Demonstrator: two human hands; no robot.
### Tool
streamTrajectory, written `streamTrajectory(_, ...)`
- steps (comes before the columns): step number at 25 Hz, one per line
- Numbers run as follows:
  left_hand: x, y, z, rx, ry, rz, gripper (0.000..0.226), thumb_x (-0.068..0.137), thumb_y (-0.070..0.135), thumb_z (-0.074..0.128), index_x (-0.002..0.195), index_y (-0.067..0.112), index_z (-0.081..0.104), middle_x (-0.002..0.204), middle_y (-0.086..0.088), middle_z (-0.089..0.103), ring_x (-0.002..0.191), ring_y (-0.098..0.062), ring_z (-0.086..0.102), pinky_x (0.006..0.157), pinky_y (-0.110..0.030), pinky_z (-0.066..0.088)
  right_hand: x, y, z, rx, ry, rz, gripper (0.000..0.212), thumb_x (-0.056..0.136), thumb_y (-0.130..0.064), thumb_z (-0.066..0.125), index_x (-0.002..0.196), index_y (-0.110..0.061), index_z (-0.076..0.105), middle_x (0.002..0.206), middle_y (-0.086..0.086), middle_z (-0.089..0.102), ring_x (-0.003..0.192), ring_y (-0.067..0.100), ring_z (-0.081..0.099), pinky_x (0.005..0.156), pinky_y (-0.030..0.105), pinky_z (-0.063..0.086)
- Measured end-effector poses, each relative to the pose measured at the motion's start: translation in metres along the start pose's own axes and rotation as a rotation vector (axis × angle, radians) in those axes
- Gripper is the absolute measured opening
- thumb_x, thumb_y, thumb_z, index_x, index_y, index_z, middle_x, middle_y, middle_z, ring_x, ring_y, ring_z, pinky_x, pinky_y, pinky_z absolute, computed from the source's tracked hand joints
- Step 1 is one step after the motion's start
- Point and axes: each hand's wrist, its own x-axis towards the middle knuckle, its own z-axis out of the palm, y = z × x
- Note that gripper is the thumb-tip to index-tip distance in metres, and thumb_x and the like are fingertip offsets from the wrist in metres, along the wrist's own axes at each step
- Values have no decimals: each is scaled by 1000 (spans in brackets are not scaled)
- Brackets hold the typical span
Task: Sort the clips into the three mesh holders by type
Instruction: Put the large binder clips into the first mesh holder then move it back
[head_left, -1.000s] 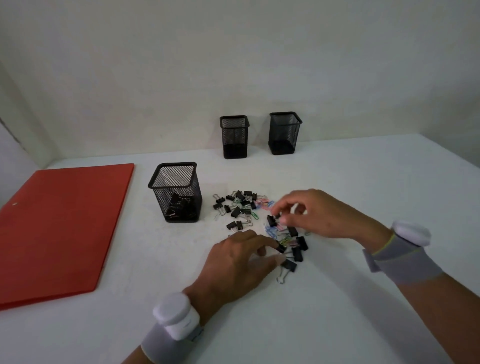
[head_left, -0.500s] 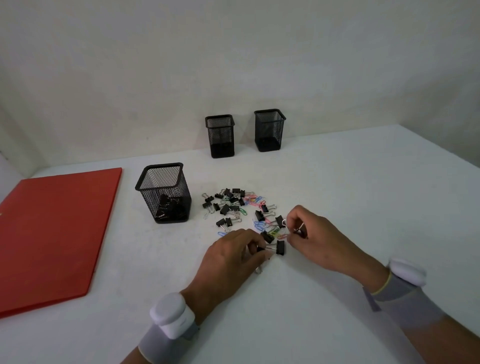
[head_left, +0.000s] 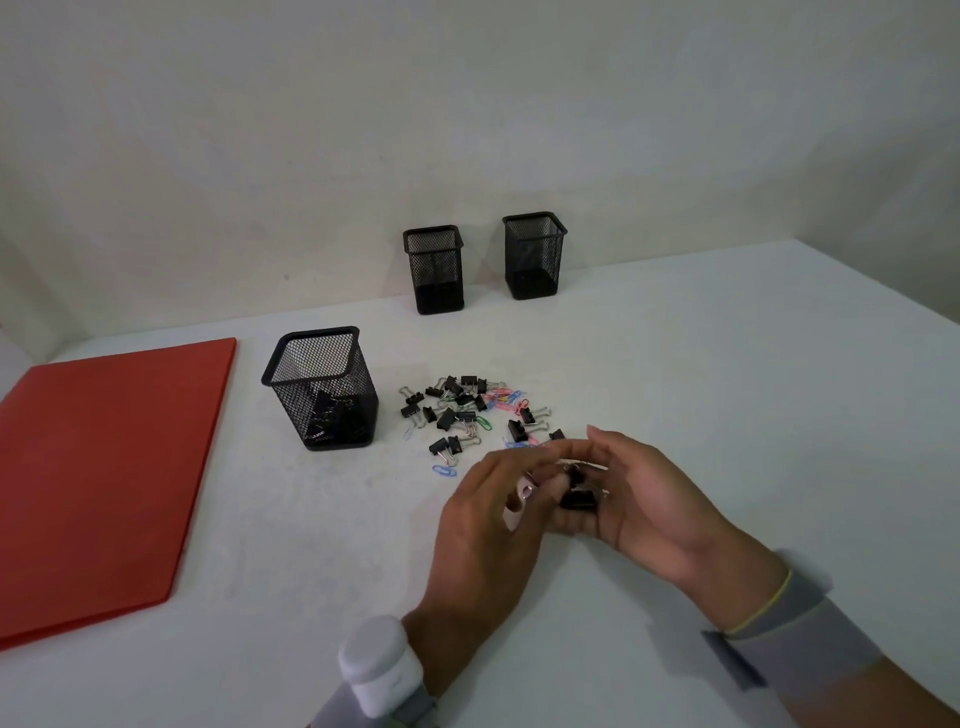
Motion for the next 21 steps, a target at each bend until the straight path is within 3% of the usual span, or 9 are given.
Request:
streamTrajectory(3, 3, -15, -1, 202, 22, -21, 20, 91, 34, 56, 110, 34, 64, 108, 19, 61, 96, -2, 53, 80, -20, 45, -1, -7, -8, 57, 77, -59, 39, 99, -30, 40, 108, 1, 62, 92, 22, 66, 72, 33, 70, 64, 40, 62)
streamTrajectory(5, 4, -18, 1, 383, -105, -23, 32, 87, 46, 54, 116, 35, 62, 112, 14, 56, 102, -9, 48, 87, -30, 43, -2, -11, -16, 64, 102, -89, 37, 99, -31, 41, 108, -1, 61, 92, 20, 66, 77, 36, 70, 70, 43, 61)
streamTrajectory(7, 3, -16, 3, 485, -224, -45, 45, 83, 61, 46, 121, 40, 58, 113, 15, 50, 104, -10, 42, 88, -29, 39, -3, -11, -21, 77, 122, -95, 35, 99, -30, 42, 109, -2, 60, 91, 20, 65, 78, 37, 70, 72, 45, 60)
streamTrajectory(9, 4, -15, 2, 503, -252, -63, 43, 82, 65, 44, 118, 44, 57, 109, 17, 48, 102, -8, 40, 88, -27, 37, -3, -11, -24, 100, 132, -93, 33, 99, -29, 42, 109, -2, 58, 89, 21, 65, 78, 37, 69, 72, 45, 61)
streamTrajectory(12, 8, -17, 1, 534, -264, 31, 37, 90, 60, 38, 113, 41, 59, 104, 15, 56, 95, -11, 47, 83, -31, 41, -5, -13, -26, 106, 133, -104, 33, 99, -29, 43, 108, -1, 59, 90, 21, 64, 80, 37, 68, 73, 45, 61)
streamTrajectory(15, 13, -23, 3, 492, -200, 106, 44, 97, 53, 28, 102, 33, 67, 94, 11, 65, 83, -14, 56, 74, -37, 49, -7, -16, -29, 104, 152, -115, 31, 99, -27, 43, 104, -1, 60, 88, 20, 64, 78, 35, 67, 68, 42, 61)
streamTrajectory(18, 21, -22, 5, 355, -87, 103, 26, 96, 39, 45, 99, 27, 68, 90, 9, 66, 81, -13, 57, 72, -37, 50, -7, -14, -29, 78, 151, -101, 29, 98, -26, 45, 102, -2, 60, 87, 19, 63, 74, 33, 67, 57, 35, 59)
streamTrajectory(21, 31, -11, 11, 284, -49, 184, 16, 95, 29, 55, 102, 24, 69, 86, 7, 67, 76, -14, 55, 68, -39, 48, -5, -9, -25, 81, 101, -35, 34, 97, -28, 46, 104, 0, 63, 90, 23, 64, 76, 38, 68, 62, 40, 61)
